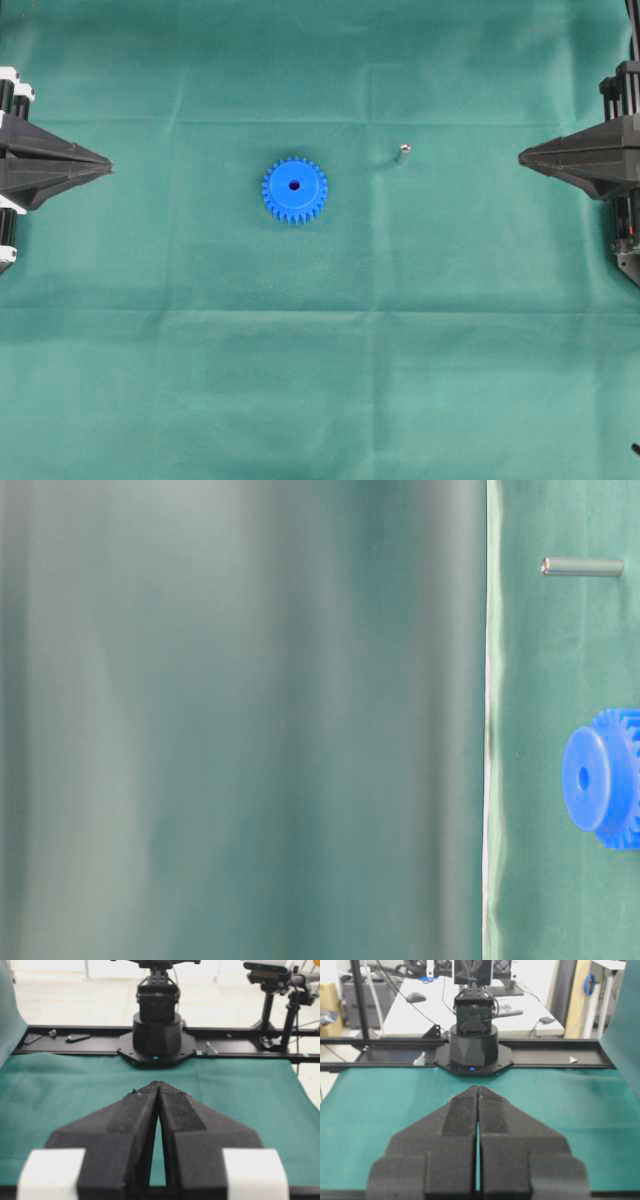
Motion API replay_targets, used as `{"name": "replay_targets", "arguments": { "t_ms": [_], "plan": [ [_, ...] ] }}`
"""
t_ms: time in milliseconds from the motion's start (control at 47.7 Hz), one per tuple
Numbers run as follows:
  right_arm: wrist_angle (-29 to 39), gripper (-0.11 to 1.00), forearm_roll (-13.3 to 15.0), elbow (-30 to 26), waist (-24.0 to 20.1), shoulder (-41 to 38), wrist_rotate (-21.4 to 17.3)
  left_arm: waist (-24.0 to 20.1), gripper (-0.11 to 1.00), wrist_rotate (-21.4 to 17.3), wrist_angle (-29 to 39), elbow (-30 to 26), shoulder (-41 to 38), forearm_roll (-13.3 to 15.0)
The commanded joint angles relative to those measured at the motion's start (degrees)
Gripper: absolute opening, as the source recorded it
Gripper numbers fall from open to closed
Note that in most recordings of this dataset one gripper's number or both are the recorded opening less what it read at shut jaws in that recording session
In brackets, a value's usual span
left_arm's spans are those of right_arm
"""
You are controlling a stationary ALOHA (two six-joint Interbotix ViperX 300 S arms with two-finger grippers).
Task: Insert the shaft placed at a random location into the center hole of the medium gear at another random location.
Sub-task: 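Move the right gripper left toward the upright silver shaft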
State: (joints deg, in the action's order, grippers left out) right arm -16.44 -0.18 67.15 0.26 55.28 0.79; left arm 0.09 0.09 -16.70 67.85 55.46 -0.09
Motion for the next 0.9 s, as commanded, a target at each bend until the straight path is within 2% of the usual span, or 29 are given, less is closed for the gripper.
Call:
{"name": "replay_targets", "arguments": {
  "t_ms": [0,168,398,461,524,796,838,880],
  "plan": [
    [-0.18,0.01,0.09,-1.14,0.0,-0.35,-0.79,0.79,0.0,0.09,1.23,-2.29,-0.7,-0.79],
    [3.52,0.01,0.0,-2.72,0.26,-1.23,-0.53,1.14,0.0,-0.18,1.76,-2.64,-0.7,-0.88],
    [2.11,0.01,0.0,-2.29,3.08,-4.75,-0.53,1.05,0.0,-0.26,2.02,-2.64,-0.7,-0.88],
    [1.23,0.04,0.0,-2.11,4.22,-6.33,-0.62,1.05,0.0,-0.26,2.11,-2.64,-0.7,-0.88],
    [0.44,0.13,0.0,-1.93,5.45,-8.17,-0.62,1.05,0.0,-0.18,2.02,-2.64,-0.7,-0.88],
    [-3.69,0.88,0.09,-1.67,9.23,-21.09,0.26,1.05,0.0,-0.18,2.2,-2.55,-0.62,-0.88],
    [-5.01,0.91,0.0,-1.85,9.58,-23.29,0.35,1.05,0.0,-0.18,2.2,-2.55,-0.62,-0.88],
    [-6.33,0.89,0.0,-1.85,10.02,-25.4,0.44,1.05,0.0,-0.09,2.29,-2.55,-0.62,-0.88]
  ]
}}
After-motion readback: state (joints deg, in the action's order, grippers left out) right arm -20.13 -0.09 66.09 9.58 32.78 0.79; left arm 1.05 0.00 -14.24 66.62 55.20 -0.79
